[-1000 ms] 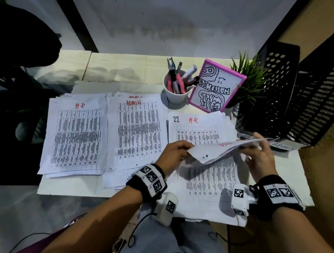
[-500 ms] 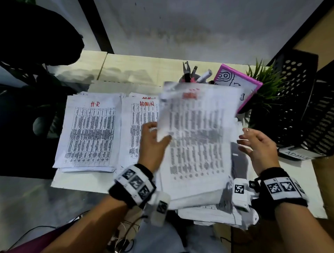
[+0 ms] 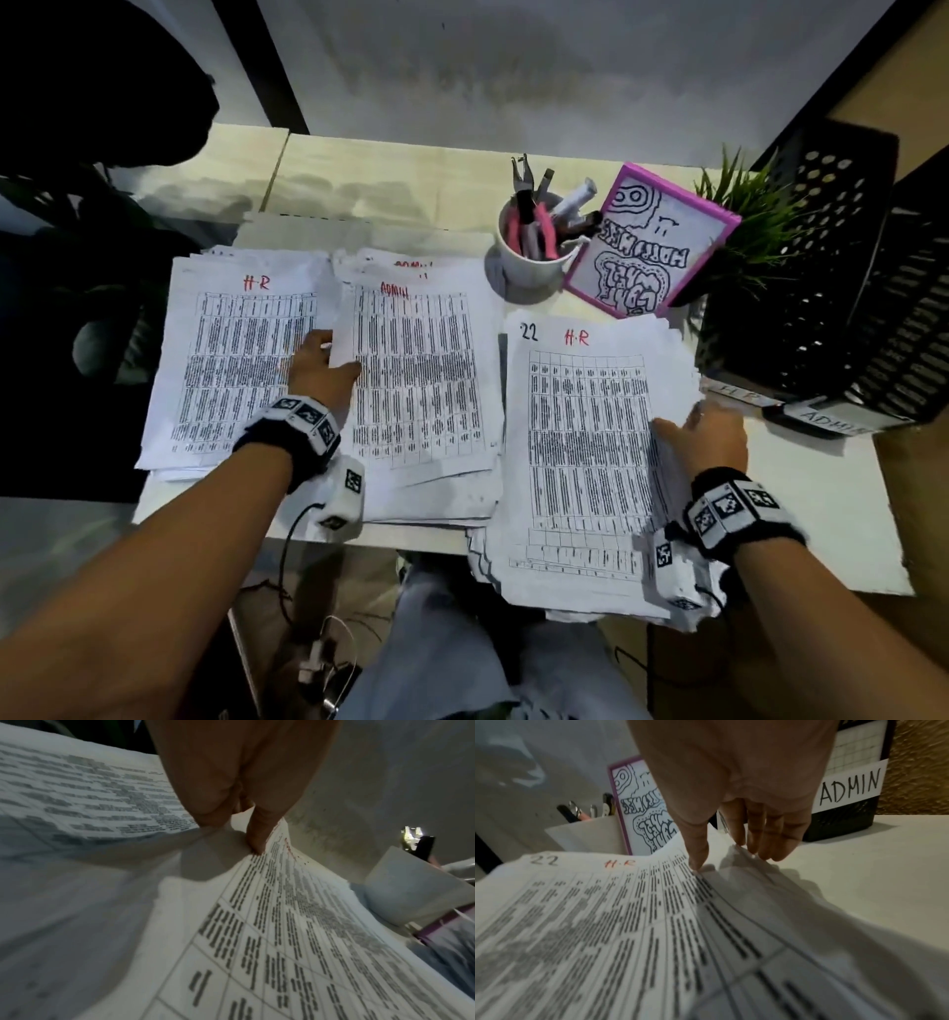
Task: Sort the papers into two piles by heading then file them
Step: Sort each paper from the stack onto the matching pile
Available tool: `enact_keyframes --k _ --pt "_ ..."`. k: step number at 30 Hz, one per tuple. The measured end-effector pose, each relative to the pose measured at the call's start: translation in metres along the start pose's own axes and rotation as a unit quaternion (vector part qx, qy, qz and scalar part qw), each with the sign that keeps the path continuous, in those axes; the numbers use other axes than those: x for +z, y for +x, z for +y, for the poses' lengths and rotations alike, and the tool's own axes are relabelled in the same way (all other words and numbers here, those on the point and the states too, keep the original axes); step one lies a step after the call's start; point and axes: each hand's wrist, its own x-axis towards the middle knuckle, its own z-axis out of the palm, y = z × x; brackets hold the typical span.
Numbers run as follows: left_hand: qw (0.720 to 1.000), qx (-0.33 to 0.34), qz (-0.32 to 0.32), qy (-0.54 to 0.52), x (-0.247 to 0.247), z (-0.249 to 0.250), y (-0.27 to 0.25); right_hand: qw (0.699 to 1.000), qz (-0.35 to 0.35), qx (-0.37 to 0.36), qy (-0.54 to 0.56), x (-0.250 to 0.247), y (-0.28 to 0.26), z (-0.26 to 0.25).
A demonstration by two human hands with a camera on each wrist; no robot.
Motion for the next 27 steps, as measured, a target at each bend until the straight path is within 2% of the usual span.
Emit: enact_keyframes --k 4,6,9,11,15,18,21,23,25,27 --pt "1.0 0.014 0.009 -0.008 0.015 0.005 0.004 0.999 0.019 0.017 0.028 0.0 -0.008 -0.002" --pt "0.999 0.029 0.023 0.039 0.019 0.006 0.004 0.997 0.04 0.017 0.059 -0.001 -0.009 -0.001" --pt "0.985 0.071 0.088 0.129 0.029 0.008 0.005 0.992 0.078 0.012 0.096 -0.004 -0.008 0.0" --pt "0.982 0.11 0.097 0.119 0.04 0.016 -0.003 0.993 0.088 -0.003 0.08 -0.008 -0.006 0.001" --pt "0.976 0.207 0.028 0.058 0.075 0.042 -0.03 0.994 0.092 -0.049 0.045 -0.012 -0.002 0.005" --pt "0.976 0.209 -0.062 -0.022 0.103 0.063 -0.048 0.988 0.119 -0.087 0.055 -0.017 -0.007 0.01" --pt "0.978 0.187 -0.086 -0.019 0.124 0.074 -0.056 0.963 0.173 -0.142 0.149 -0.026 -0.014 0.012" --pt "0.98 0.175 -0.096 -0.01 0.135 0.076 -0.059 0.943 0.17 -0.138 0.251 -0.028 -0.015 0.015" --pt "0.983 0.155 -0.101 -0.003 0.142 0.075 -0.059 0.914 0.123 -0.082 0.378 -0.029 -0.014 0.018" --pt "0.985 0.137 -0.099 0.014 0.145 0.075 -0.059 0.885 0.093 -0.025 0.455 -0.034 -0.017 0.02"
